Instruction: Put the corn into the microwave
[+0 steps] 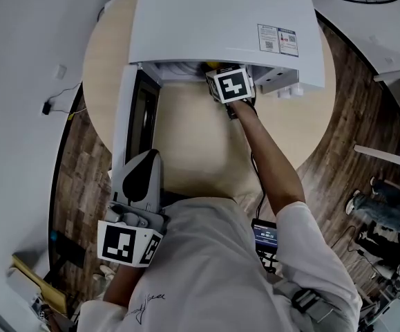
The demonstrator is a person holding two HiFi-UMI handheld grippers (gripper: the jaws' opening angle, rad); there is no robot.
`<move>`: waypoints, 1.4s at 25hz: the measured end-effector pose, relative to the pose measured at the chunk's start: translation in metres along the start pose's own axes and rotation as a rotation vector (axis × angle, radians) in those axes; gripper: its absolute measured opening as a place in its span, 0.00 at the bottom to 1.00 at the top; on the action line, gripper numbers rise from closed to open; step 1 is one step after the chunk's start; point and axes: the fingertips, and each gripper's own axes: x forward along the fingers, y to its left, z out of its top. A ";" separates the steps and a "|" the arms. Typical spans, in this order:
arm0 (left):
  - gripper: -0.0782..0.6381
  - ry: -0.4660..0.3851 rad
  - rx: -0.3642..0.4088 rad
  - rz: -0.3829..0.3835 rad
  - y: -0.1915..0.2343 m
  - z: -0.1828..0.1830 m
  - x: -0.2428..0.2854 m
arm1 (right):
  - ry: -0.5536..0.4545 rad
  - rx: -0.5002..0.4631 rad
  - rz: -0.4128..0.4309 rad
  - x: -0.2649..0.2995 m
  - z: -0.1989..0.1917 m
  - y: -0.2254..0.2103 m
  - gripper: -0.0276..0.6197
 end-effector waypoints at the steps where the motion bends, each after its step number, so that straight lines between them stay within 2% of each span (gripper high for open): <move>1: 0.09 0.001 0.000 -0.001 0.000 0.000 0.000 | -0.001 -0.008 -0.002 0.001 0.001 0.000 0.44; 11: 0.09 0.003 -0.008 -0.003 0.001 -0.002 0.001 | -0.008 -0.082 -0.005 0.011 0.002 0.004 0.44; 26: 0.09 -0.009 -0.005 0.004 -0.003 -0.001 -0.006 | -0.072 -0.120 -0.041 0.010 0.006 0.005 0.45; 35: 0.09 -0.015 0.004 0.008 -0.009 0.000 -0.012 | -0.085 -0.106 -0.074 0.009 0.007 0.001 0.54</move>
